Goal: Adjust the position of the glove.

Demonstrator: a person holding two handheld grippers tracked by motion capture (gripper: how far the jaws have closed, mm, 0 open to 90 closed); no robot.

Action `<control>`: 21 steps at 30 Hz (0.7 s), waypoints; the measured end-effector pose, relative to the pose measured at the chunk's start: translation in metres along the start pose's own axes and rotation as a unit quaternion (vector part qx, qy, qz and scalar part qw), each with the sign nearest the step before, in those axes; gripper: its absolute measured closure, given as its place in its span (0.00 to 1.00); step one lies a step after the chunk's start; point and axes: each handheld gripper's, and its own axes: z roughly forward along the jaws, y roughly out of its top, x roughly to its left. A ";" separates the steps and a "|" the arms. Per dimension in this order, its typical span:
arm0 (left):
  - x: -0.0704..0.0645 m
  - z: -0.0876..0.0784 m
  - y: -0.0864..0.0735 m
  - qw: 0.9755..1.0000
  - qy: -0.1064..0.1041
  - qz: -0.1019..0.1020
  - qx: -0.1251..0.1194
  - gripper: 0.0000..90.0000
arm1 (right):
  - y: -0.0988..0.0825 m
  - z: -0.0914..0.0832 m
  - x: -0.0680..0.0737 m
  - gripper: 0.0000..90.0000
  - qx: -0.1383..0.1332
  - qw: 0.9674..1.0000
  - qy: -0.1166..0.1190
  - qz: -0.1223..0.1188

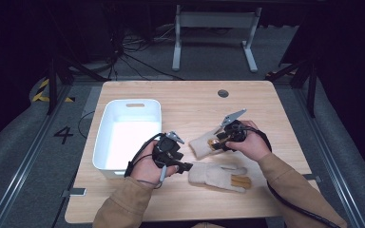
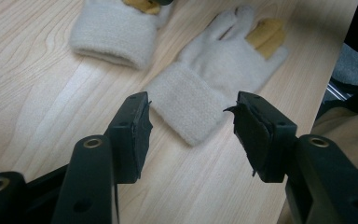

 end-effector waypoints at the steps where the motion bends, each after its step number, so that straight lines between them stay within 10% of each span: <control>1: 0.000 0.000 0.000 1.000 -0.001 0.000 0.000 0.52 | 0.000 0.001 -0.001 0.52 0.001 1.000 0.001 -0.005; 21: 0.001 0.002 0.000 1.000 -0.006 -0.001 0.002 0.52 | 0.002 0.007 0.001 0.86 0.016 1.000 -0.019 -0.009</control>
